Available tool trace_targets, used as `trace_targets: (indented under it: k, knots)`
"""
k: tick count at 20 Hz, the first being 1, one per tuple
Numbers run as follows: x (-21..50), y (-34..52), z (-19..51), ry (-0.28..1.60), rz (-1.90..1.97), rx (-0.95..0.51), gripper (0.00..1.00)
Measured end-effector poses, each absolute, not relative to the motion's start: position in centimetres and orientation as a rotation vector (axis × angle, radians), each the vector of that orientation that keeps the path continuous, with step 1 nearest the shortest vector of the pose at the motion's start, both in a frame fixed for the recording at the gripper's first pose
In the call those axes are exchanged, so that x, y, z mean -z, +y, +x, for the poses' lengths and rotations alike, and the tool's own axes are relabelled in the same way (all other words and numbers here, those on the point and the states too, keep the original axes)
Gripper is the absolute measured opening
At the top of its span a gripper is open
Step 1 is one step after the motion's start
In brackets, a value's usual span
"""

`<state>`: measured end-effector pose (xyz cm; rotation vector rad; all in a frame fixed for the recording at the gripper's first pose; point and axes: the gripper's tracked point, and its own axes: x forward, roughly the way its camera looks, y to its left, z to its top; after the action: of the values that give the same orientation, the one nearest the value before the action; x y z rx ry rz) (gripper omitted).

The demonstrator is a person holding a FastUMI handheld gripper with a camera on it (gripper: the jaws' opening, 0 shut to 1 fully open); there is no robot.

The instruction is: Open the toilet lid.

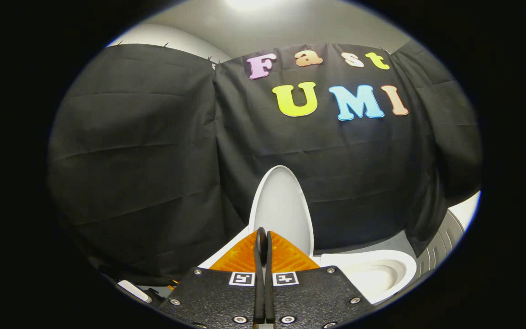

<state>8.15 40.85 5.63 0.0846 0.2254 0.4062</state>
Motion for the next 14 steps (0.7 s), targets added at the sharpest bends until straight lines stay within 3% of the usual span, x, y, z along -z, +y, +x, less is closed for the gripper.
trace_targets:
  k: [14]
  knots:
    - [-4.5,47.0,7.8,0.265,0.104,-0.51,0.0]
